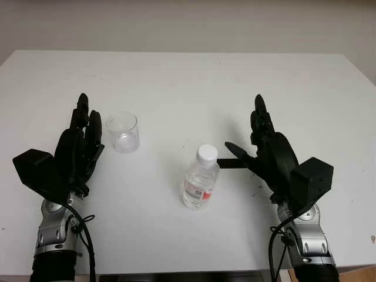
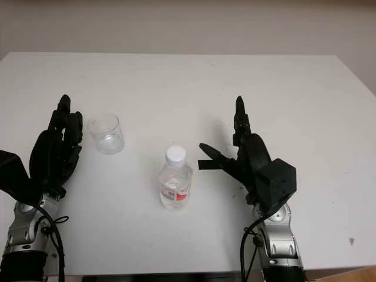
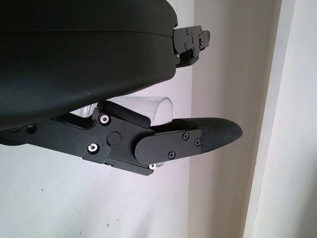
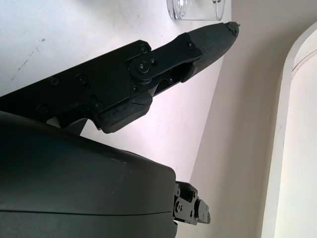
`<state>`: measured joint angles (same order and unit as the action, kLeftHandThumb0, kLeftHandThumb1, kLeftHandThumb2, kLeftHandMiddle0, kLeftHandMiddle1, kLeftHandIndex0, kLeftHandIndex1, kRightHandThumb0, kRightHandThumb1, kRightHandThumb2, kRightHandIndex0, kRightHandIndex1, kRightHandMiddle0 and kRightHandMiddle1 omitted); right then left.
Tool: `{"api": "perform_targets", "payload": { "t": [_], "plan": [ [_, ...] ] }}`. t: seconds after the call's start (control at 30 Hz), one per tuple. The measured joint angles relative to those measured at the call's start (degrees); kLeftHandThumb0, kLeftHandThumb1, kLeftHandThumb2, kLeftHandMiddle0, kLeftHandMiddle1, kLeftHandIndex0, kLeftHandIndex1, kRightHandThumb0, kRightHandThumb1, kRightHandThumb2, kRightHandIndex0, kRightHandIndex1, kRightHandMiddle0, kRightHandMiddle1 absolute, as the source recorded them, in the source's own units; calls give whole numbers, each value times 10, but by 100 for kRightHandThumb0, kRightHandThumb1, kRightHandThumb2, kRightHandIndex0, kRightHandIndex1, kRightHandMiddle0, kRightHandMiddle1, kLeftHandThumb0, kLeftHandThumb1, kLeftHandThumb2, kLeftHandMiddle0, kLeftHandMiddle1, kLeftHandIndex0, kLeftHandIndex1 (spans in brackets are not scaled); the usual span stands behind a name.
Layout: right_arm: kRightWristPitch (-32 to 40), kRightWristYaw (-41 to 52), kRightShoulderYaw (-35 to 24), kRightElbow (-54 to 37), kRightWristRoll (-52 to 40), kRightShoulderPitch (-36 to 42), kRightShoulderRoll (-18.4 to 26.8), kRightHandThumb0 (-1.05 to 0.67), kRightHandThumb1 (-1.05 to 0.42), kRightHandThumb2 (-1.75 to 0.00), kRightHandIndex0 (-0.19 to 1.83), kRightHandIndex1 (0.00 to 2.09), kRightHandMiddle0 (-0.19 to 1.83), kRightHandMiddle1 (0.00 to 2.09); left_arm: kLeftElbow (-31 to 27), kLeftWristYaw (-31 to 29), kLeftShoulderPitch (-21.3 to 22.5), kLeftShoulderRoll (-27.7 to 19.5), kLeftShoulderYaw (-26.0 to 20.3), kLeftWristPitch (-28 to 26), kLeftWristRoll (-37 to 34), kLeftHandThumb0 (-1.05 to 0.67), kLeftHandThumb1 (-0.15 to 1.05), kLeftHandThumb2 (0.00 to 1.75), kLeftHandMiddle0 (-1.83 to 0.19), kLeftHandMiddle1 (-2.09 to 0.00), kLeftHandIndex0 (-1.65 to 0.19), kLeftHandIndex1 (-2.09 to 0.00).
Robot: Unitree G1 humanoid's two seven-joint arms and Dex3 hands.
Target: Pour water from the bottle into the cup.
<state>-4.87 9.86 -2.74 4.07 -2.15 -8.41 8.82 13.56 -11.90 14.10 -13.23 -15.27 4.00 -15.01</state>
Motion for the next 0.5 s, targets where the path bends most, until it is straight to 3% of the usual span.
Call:
{"api": "perform_targets", "payload": {
  "t": [0.33,0.5],
  "plan": [
    [4,0,1,-1,2,3,0,-89,-94,-6,-19,0,-19,0,-4,4,-7,0,1,0,0,-68,105,51,12,-5,12,-6],
    [-7,47,-7,5,-36,3,5,-85,-92,-5,-19,0,-19,0,-1,5,-6,1,2,0,0,-68,105,52,12,-5,12,-6]
  ]
}}
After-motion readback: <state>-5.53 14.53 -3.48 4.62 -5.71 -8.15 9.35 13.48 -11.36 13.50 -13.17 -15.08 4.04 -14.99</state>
